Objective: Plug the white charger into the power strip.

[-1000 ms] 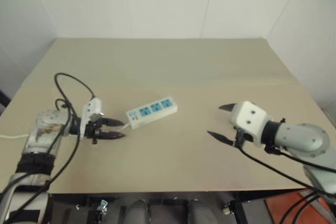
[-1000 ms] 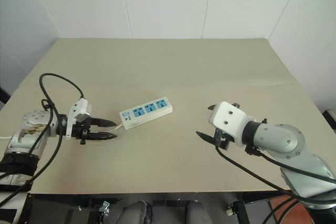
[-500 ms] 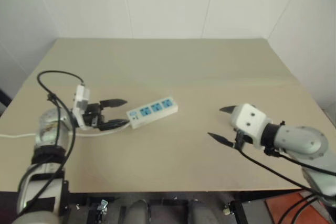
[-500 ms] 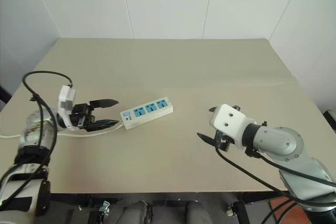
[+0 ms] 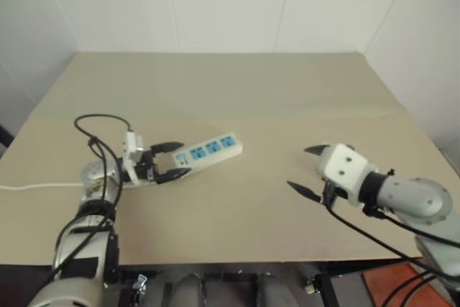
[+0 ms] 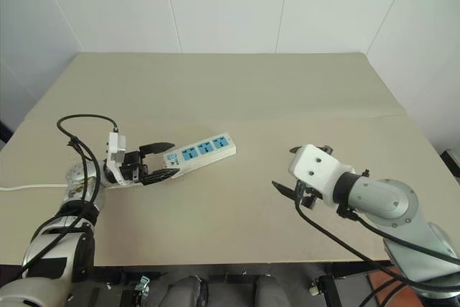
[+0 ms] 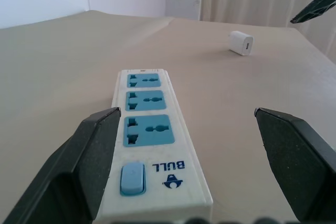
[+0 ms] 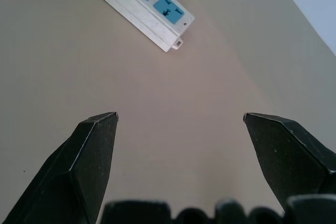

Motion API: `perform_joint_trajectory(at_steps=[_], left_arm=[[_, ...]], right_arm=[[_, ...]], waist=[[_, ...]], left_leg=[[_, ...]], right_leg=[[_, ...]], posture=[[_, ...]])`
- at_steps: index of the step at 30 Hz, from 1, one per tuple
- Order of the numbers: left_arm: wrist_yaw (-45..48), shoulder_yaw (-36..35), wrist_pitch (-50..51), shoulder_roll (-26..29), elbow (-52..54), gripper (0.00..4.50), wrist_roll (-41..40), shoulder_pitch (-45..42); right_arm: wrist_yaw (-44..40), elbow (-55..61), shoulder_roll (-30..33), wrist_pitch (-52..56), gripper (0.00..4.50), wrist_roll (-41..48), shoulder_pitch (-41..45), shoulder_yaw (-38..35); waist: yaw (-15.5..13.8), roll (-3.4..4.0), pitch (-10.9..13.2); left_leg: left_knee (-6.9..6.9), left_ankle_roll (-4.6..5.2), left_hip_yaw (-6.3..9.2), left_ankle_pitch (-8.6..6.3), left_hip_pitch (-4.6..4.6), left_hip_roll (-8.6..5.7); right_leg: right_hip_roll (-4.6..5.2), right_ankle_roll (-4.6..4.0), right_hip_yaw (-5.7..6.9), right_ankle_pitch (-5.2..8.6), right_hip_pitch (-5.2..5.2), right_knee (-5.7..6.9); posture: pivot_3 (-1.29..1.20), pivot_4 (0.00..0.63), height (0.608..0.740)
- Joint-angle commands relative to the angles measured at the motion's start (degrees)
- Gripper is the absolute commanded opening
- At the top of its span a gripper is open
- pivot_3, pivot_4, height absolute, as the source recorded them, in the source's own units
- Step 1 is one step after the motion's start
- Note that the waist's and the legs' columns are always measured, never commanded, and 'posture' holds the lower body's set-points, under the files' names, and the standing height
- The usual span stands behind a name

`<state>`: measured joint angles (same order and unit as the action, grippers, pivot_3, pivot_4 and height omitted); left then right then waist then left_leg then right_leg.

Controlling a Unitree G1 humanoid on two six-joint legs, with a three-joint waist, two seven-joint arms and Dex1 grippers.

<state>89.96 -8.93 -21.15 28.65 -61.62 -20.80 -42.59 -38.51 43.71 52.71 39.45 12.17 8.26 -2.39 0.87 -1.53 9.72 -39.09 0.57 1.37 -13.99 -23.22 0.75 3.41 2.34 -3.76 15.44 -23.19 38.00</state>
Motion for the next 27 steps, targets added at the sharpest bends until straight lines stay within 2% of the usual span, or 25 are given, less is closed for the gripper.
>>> perform_joint_trajectory(at_steps=[1,11,16,27], left_arm=[[-1.92,-1.29,-2.12,-0.33,-1.84,4.45,0.92,-1.32],[-6.06,-2.67,-3.55,-0.69,-5.38,4.45,2.71,-0.7],[-4.03,-0.94,-3.01,-0.18,-6.73,4.45,5.34,-0.65],[-7.4,-0.2,-5.17,-0.16,-9.19,4.45,10.07,-1.94]], right_arm=[[0.98,2.52,0.24,0.54,4.5,-0.78,0.09,-2.13],[1.43,2.2,-0.33,0.43,4.5,-1.65,0.44,-0.42],[1.33,1.93,-0.54,0.41,4.5,-1.94,1.0,0.01],[1.4,2.26,-0.89,0.9,4.5,-2.52,0.69,-0.02]], waist=[[0.02,0.0,0.0],[-0.03,0.0,0.0],[-0.03,0.0,0.0],[-0.04,0.0,-0.02]], left_leg=[[0.0,0.0,0.0,0.0,0.0,0.0],[0.0,0.0,0.02,0.0,0.0,0.0],[0.0,0.0,0.01,0.0,0.01,0.0],[0.0,0.0,-0.02,0.0,0.1,-0.01]], right_leg=[[0.0,0.0,0.0,0.0,0.0,0.0],[0.0,0.0,0.0,0.0,0.0,0.0],[0.0,0.0,0.0,0.0,0.01,0.01],[-0.01,0.0,0.01,0.0,0.08,0.05]], posture=[[0.0,0.15,0.74],[0.0,0.15,0.74],[0.0,0.15,0.74],[0.0,0.15,0.74]])
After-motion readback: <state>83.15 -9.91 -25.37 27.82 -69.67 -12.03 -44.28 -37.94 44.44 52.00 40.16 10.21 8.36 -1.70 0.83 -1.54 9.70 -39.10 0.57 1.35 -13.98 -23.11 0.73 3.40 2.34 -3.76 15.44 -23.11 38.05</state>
